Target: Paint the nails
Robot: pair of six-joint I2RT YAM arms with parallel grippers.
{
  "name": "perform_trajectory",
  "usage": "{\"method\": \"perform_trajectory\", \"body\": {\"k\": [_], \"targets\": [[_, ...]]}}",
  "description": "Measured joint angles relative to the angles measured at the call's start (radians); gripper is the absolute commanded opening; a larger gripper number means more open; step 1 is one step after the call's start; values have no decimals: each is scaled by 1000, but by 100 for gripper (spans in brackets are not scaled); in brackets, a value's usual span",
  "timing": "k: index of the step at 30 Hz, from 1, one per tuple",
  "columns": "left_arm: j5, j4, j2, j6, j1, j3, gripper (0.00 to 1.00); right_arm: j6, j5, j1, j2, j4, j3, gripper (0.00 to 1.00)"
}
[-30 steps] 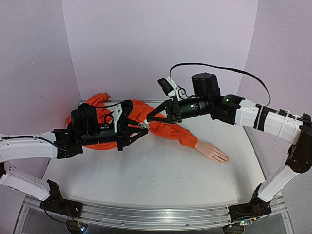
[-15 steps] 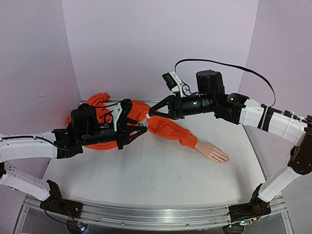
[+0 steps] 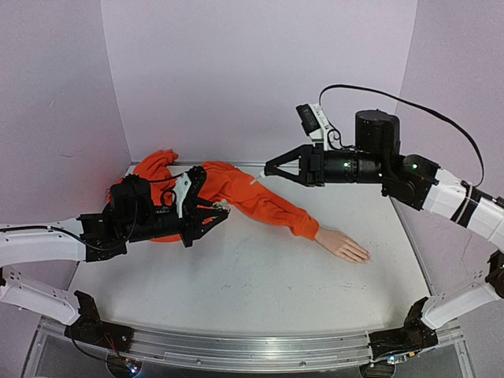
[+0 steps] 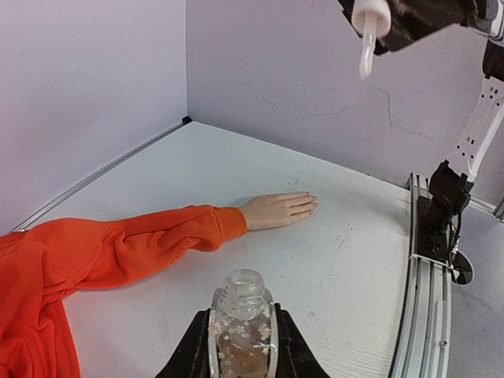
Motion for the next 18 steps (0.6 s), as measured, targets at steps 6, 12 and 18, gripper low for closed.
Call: {"method": "perform_trajectory", "body": {"k": [6, 12, 18], "targets": [[-40, -111, -111, -51, 0, 21, 0, -14, 214, 0, -146, -119, -150, 0], [-64, -174, -143, -76, 0, 145, 0, -21, 465, -3, -281, -291, -292, 0], [-64, -173, -101, -65, 0, 239, 0, 7, 625, -30, -375, -365, -423, 0]]}}
